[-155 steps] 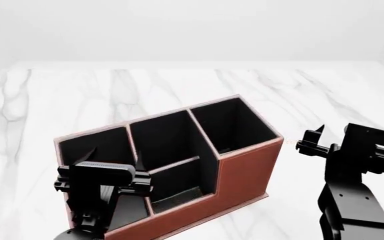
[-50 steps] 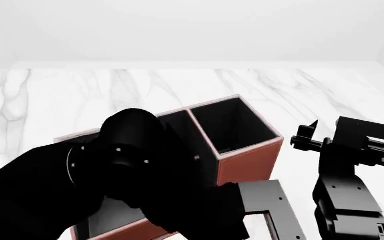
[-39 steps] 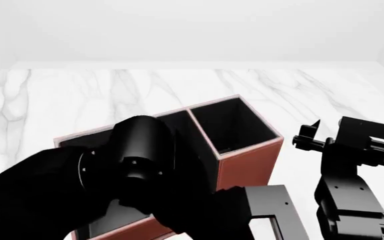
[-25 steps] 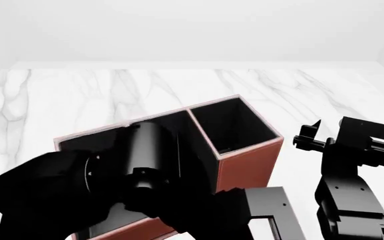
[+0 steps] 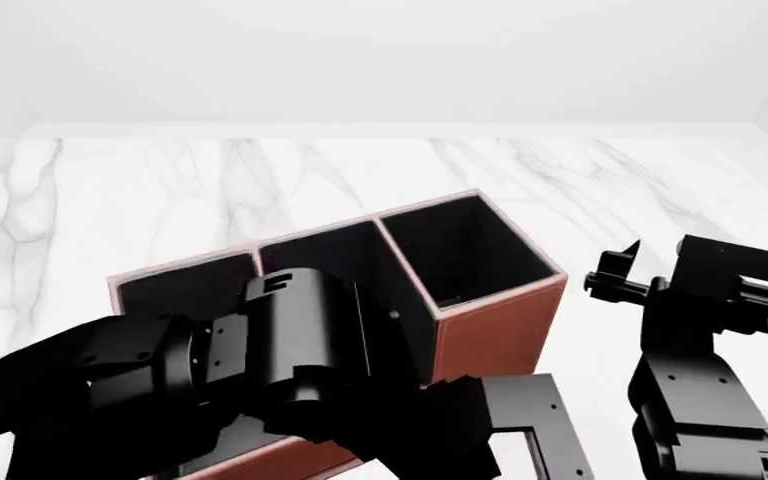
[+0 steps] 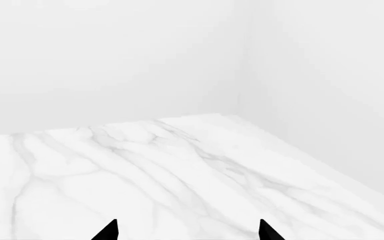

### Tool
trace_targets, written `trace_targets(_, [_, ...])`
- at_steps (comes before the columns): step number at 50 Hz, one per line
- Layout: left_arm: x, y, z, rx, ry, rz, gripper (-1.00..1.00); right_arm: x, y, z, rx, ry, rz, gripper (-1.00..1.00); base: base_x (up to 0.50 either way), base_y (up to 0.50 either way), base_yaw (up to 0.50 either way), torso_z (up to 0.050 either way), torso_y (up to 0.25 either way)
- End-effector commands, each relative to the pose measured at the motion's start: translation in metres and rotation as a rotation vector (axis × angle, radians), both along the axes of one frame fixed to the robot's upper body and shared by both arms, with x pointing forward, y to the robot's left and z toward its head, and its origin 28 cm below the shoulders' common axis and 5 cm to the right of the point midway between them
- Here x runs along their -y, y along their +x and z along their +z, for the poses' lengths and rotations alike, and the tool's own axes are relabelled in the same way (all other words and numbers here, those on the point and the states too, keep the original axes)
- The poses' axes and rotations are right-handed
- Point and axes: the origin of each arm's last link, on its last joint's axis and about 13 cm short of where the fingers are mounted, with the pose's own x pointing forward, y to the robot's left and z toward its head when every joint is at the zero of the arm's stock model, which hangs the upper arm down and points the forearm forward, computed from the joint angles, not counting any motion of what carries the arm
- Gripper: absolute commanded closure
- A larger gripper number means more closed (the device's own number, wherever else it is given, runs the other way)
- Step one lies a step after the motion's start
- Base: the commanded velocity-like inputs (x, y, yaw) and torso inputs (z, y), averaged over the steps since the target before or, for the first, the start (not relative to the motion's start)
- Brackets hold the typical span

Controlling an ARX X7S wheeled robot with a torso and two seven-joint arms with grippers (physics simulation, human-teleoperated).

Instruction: Pick up the book and place it in the left compartment of the caddy.

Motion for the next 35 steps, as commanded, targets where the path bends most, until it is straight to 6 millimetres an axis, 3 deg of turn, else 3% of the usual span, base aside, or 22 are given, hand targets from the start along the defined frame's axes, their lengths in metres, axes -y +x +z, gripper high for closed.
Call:
trace_targets(1, [0.002,0.010,-0.005,0.037,-0.012,0.007,-1.00,0.000,0.000,-0.001,0.000,0.002,0.002,-1.00,0.00,0.00,0.00,0.000,0.000])
trace_targets(35, [0.022,0.005,-0.016,-0.003,-0.061,-0.097,-1.00,0.001,0.001,-0.003,-0.001,0.000,0.001,-1.00,0.00,0.00,0.00,0.000,0.000])
